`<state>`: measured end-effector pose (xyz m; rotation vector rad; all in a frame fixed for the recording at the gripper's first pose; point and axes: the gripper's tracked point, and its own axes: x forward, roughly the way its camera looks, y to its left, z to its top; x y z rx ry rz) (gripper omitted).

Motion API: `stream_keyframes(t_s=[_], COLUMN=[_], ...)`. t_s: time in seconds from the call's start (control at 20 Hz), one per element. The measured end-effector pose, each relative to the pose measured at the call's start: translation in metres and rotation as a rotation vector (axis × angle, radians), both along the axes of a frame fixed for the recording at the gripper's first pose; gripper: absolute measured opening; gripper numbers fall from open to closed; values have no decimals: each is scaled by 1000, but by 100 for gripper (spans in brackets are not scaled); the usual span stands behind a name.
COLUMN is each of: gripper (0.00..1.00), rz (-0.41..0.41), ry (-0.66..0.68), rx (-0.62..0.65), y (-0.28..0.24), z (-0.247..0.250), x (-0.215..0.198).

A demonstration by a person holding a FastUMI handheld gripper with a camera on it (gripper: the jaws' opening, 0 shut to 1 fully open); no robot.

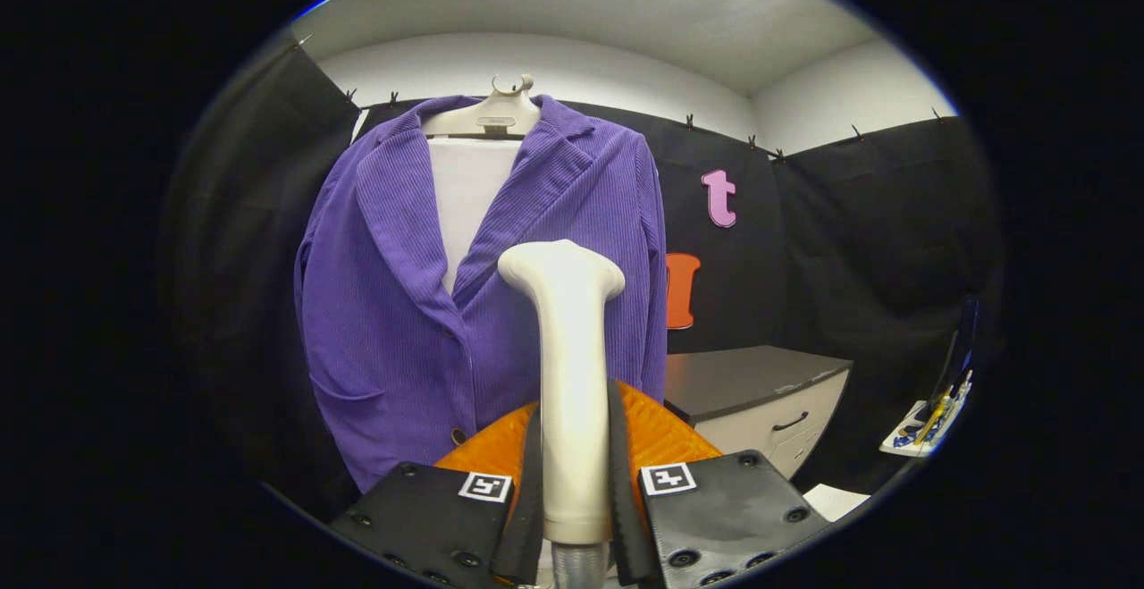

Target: Iron the clothes twice with a garment steamer, once on the left side and once on the right side.

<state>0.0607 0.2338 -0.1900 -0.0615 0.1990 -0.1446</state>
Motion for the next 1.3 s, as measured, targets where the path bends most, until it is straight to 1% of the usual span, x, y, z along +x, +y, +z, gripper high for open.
stream_keyframes(t_s=[0.45,1.3], gripper=[39,40], rz=[7,40], ry=[50,157], rx=[-32,-39], y=[0,9], z=[-37,-112], x=[-21,-69])
